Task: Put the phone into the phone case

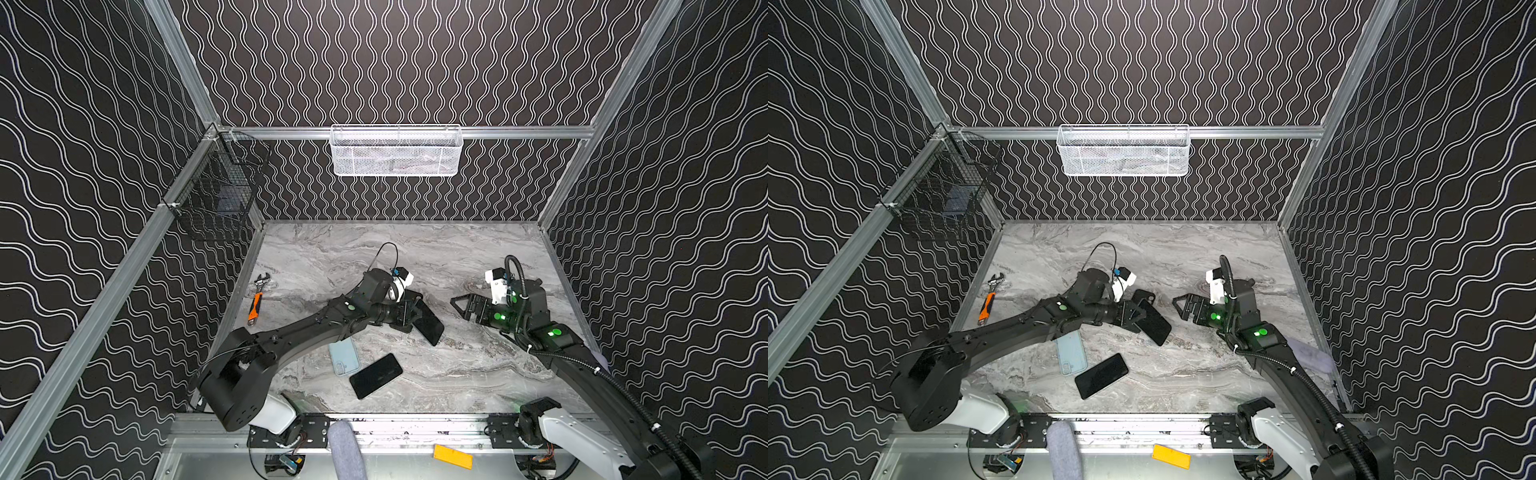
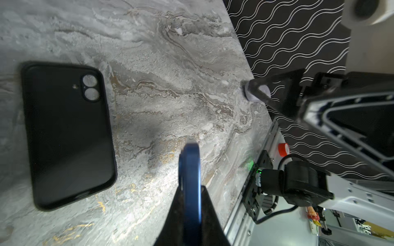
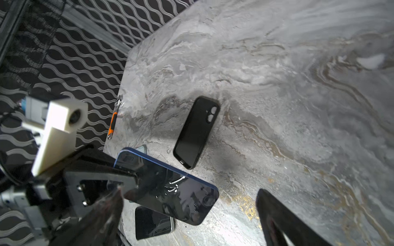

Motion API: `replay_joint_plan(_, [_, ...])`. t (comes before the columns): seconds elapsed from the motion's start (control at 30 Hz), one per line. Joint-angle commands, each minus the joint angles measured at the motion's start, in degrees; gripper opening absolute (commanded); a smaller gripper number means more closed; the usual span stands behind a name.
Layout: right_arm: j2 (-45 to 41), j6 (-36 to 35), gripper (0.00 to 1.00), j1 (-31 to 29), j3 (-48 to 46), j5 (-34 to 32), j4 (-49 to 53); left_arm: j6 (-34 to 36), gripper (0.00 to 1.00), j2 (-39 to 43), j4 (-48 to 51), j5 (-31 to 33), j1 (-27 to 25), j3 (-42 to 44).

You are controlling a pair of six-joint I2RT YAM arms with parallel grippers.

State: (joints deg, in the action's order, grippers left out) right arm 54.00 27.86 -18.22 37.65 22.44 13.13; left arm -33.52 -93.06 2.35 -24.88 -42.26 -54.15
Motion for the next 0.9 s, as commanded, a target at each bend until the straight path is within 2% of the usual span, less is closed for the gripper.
replay_joint_plan(0.0, [-0.3,-4.8,0.99,0.0,1.4,5.5,0.7,4.1,0.0,2.1,3.8,-1.6,0.6,-3.0])
replay_joint_plan(0.23, [-5.3,-5.3,0.99,0.0,1.5,9.4,-2.1,10.1,0.0,5.3,14.4,-4.2,2.4,-10.2])
replay_joint_plan(0.43, [-6.5,-7.6,0.99,0.1,3.7,10.8,0.9,10.7,0.0,7.9,15.0,-13.4,5.9,-12.6])
replay_joint_plan(0.63, [-5.3,-8.9,0.99,0.4,4.3,19.8,0.8,13.4,0.0,8.8,18.4,-18.9,7.5,-16.2])
replay_joint_plan(0.87, [-2.3,-4.8,0.99,0.5,2.5,31.3,-6.9,8.4,0.0,9.5,11.7,-25.5,9.9,-14.5])
